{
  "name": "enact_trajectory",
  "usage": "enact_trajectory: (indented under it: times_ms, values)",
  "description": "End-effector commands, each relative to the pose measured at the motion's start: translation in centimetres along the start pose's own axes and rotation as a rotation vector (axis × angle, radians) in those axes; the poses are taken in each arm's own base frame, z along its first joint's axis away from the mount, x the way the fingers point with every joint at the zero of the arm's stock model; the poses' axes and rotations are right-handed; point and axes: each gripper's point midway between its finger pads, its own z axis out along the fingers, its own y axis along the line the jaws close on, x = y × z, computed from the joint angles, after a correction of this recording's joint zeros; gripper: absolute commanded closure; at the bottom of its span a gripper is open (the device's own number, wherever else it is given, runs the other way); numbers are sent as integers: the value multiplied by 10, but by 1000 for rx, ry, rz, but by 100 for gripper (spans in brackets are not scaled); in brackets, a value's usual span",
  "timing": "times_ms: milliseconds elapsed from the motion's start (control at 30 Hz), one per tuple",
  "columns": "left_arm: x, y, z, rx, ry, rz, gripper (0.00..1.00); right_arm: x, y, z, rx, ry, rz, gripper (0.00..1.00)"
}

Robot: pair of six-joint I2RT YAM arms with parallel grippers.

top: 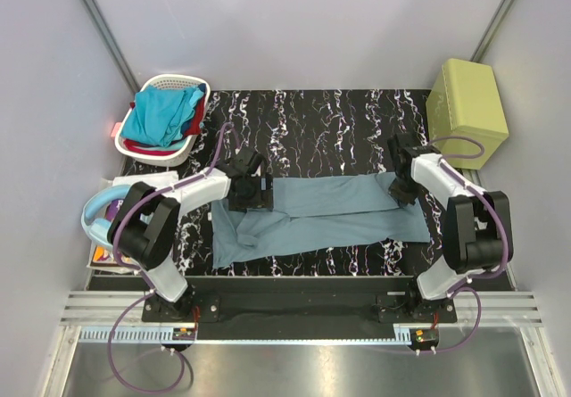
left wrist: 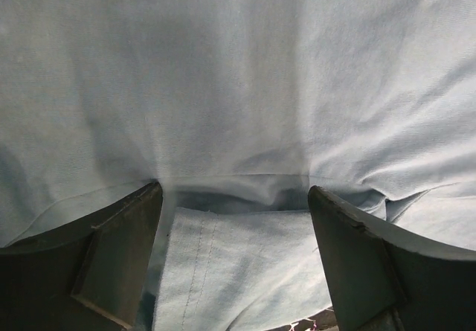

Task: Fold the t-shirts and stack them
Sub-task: Fold the other side of the tshirt into a rectangle

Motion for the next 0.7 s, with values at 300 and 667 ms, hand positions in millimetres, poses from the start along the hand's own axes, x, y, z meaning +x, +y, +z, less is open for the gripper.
enact_trajectory:
  times_ms: [300,667]
  values:
    - [-1,-12,-5,58,-6,25,17,32,-33,5,107,81,-12,79]
    - [-19,-20,-27,84,-87,29,17,-42,4,-62,-154,-181,83,37]
